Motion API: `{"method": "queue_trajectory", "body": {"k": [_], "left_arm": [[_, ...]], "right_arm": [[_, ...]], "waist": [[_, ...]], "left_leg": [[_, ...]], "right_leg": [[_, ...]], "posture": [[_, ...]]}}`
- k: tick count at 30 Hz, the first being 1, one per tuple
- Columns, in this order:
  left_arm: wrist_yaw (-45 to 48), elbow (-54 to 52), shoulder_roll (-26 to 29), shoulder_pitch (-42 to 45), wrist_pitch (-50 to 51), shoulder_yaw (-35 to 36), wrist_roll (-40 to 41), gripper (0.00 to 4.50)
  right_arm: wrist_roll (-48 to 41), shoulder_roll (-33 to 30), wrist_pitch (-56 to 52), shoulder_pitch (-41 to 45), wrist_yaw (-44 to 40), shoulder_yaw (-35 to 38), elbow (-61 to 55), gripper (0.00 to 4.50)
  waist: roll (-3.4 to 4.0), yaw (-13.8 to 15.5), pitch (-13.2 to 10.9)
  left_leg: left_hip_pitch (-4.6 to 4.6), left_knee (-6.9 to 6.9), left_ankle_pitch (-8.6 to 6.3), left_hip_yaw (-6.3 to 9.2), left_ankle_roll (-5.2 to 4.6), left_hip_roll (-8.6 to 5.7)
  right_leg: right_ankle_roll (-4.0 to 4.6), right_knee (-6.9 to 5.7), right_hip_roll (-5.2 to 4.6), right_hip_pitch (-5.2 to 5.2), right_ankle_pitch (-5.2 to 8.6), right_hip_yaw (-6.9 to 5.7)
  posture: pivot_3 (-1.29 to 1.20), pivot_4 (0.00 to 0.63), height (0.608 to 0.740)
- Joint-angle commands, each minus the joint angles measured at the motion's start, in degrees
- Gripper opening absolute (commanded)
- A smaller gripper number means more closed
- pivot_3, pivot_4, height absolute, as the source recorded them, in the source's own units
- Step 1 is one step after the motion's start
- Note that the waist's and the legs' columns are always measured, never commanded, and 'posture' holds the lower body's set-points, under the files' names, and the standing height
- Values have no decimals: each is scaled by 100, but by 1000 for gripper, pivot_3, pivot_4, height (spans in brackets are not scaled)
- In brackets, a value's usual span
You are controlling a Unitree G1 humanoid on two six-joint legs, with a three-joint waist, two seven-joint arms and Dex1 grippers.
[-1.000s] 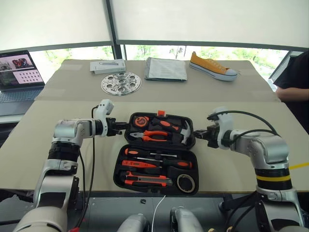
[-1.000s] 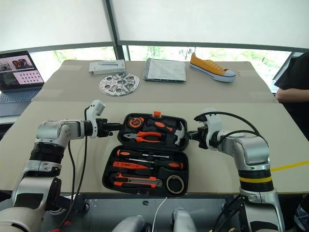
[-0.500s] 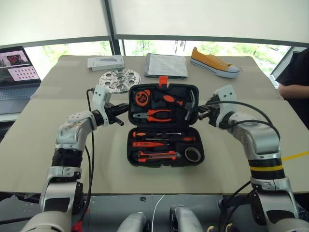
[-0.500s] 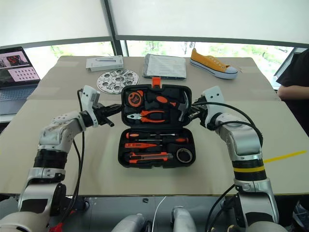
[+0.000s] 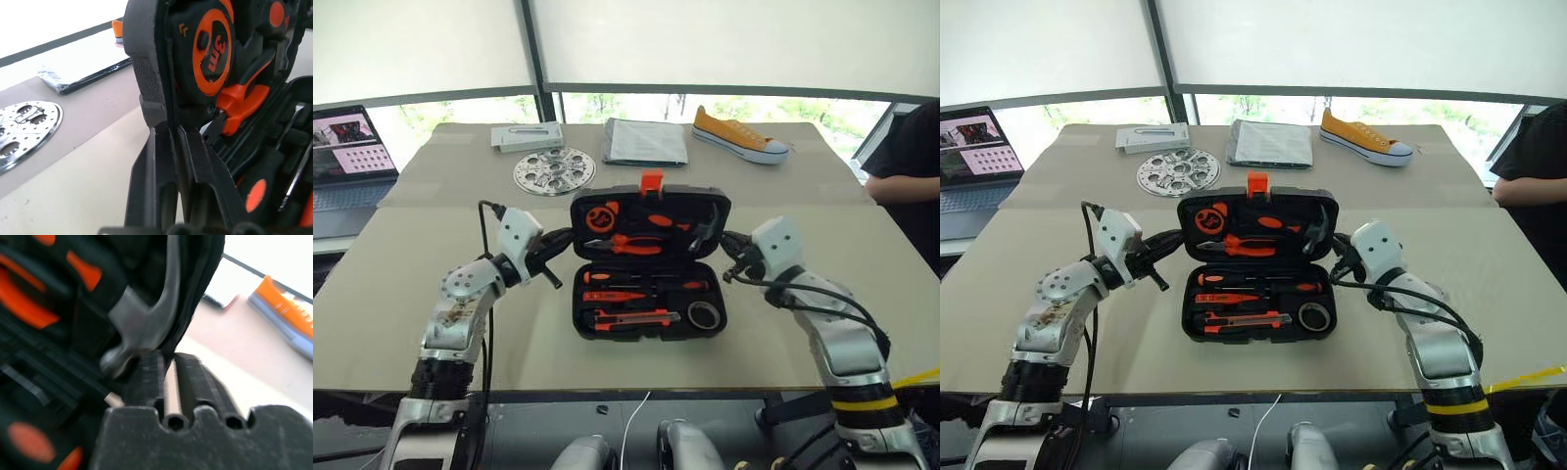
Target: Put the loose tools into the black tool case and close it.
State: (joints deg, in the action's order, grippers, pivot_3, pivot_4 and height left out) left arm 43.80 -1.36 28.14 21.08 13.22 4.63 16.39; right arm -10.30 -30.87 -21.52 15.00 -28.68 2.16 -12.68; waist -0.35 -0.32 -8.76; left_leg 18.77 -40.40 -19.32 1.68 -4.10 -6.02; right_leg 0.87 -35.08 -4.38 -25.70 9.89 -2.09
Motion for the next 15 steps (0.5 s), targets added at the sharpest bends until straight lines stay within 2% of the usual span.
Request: {"method": "queue_trajectory", "body": {"k": [1,2,4,5,7,8,15], "left_arm": [[-141,-740,139,-213,393,276,320,1669],[-226,-892,125,-300,571,333,420,2137],[-313,-1063,118,-422,749,364,497,2672],[-325,-1087,124,-470,754,350,484,3205],[-447,-943,130,-373,1003,357,496,3787],[-507,-858,128,-292,1138,376,515,4469],[-474,830,212,1296,3248,345,992,4492]], "right_arm": [[-559,-275,-349,-200,-392,453,-818,2028],[-682,-369,-430,-325,-509,548,-987,2473],[-842,-494,-586,-475,-618,645,-1190,3001],[-942,-507,-695,-505,-634,675,-1247,3518],[-1187,-422,-1279,-257,-467,692,-1172,4073],[-1265,-394,-1526,-114,-397,676,-1109,4132],[-1369,-102,-3026,1595,-131,273,332,4132]], "waist": [[0,8,0],[0,14,0],[0,36,0],[0,45,0],[-1,67,-1],[-1,73,-1],[-4,85,-3]], "left_leg": [[9,1,15,0,-27,0],[39,-3,19,-2,-35,-1],[48,-4,20,-1,-36,1],[49,-4,20,2,-36,1],[45,-5,20,1,-35,0],[45,-5,19,1,-34,0],[49,-15,22,1,-38,2]], "right_leg": [[0,-1,0,-12,0,1],[1,-6,0,-45,-1,1],[3,-8,1,-57,-2,-4],[3,-5,1,-55,-2,-7],[3,0,1,-45,-2,-4],[3,0,1,-44,-2,-3],[11,-11,4,-49,-7,-6]], "posture": [[0,150,740],[0,150,740],[0,150,740],[0,150,740],[0,150,740],[0,150,740],[0,150,740]]}}
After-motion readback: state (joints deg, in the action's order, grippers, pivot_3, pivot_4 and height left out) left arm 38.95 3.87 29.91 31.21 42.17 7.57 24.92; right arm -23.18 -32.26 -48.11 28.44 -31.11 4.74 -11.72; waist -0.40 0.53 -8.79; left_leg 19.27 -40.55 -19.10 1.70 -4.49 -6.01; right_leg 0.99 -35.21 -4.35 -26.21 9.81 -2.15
